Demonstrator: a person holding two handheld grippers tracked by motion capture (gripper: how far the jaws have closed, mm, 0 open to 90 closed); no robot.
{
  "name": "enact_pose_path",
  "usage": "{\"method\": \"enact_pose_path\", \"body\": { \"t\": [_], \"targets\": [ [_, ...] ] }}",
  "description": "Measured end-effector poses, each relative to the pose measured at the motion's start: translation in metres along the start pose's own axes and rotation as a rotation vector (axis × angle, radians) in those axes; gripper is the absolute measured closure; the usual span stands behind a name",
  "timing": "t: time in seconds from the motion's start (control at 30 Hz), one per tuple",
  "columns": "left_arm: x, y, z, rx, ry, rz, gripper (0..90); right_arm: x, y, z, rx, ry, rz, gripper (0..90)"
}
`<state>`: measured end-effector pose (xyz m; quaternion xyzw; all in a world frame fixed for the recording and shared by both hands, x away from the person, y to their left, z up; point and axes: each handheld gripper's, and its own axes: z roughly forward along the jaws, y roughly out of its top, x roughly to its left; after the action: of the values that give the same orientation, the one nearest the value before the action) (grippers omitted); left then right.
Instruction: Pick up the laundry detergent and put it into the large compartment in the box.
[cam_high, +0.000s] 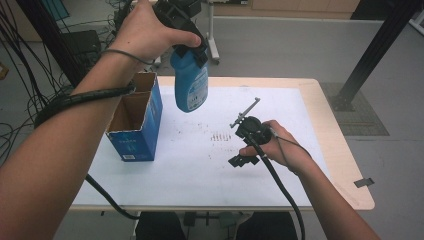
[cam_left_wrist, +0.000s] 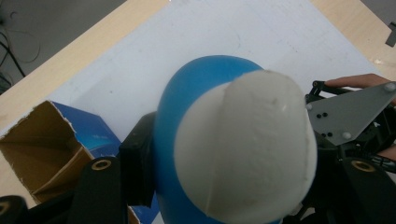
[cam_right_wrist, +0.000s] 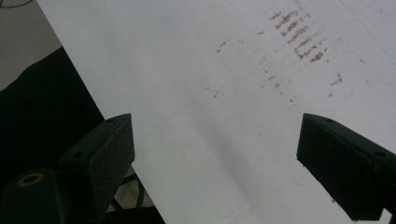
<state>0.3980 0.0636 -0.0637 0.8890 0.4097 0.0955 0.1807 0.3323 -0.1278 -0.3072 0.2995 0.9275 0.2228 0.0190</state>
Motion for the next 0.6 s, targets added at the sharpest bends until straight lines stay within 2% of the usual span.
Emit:
{"method": "enact_pose_path", "body": {
  "t": [0.2,0.27,0.6],
  "targets": [
    [0.008,-0.002,0.003,0.013,0.002,-0.029,37.8,0.0,-0.001,-0.001,-0.001,0.001,0.0,10.8],
    [0.011,-0.003,0.001,0.003,0.006,-0.051,37.8,0.0,-0.001,-0.002,-0.004,-0.002,0.004,10.9],
    [0.028,-0.011,-0.007,0.007,0.068,-0.1,37.8,-0.001,-0.002,-0.004,-0.006,-0.008,-0.005,10.8]
  ]
}}
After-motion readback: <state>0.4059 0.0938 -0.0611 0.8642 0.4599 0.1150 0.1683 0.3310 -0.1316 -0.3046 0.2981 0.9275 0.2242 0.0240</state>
